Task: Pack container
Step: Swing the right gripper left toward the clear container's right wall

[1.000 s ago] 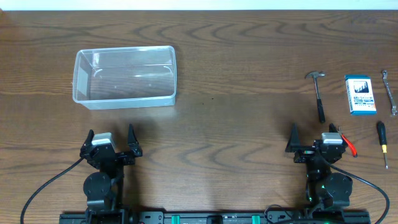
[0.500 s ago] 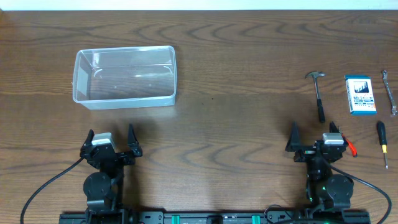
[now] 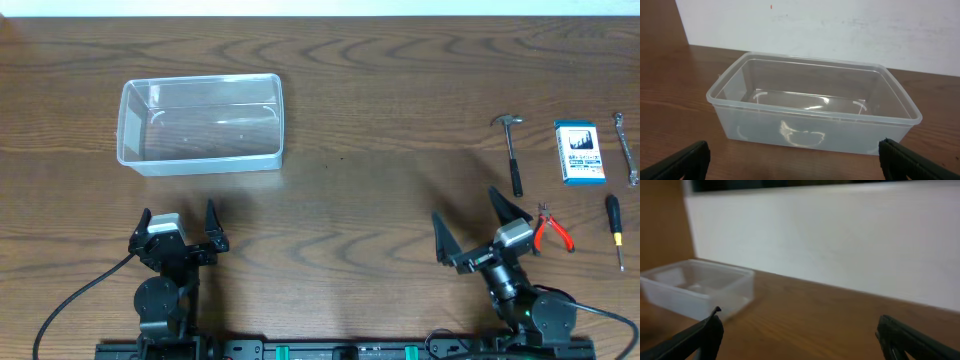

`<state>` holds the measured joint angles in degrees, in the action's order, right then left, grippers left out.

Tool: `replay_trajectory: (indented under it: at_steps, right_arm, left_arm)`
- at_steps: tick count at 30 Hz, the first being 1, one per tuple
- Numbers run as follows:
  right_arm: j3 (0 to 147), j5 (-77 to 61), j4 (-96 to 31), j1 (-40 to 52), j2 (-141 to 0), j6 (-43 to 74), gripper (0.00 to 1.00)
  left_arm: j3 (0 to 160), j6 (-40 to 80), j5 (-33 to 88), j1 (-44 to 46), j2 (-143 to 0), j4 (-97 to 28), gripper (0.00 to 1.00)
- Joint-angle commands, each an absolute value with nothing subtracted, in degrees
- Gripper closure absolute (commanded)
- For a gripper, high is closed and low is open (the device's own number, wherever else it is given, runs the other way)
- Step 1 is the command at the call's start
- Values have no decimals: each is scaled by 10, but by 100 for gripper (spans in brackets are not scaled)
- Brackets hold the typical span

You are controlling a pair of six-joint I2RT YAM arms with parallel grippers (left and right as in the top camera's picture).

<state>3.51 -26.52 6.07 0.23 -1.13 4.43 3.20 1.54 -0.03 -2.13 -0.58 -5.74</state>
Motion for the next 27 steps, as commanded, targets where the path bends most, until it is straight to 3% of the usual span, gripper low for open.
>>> replay_trajectory:
  at_steps: [1,10,16,21,27]
  right_arm:
    - [116,-288,55,-4,-34,64,1]
    - [421,-203,-179,-3,-298,45,1]
    - [585,-399,-338,-2,-458,58,1]
    - [595,-545,-314,-1,-509,123,1]
    - [611,-421,-300,41,-524,185,1]
  left_arm:
    - [13,18,-5,-20,-3,-62,2]
    - [13,18,-5,-20,-3,-62,2]
    - [13,18,-5,-20,-3,-61,2]
    - [13,18,-5,-20,-3,-62,2]
    - [13,18,-5,-20,-3,-62,2]
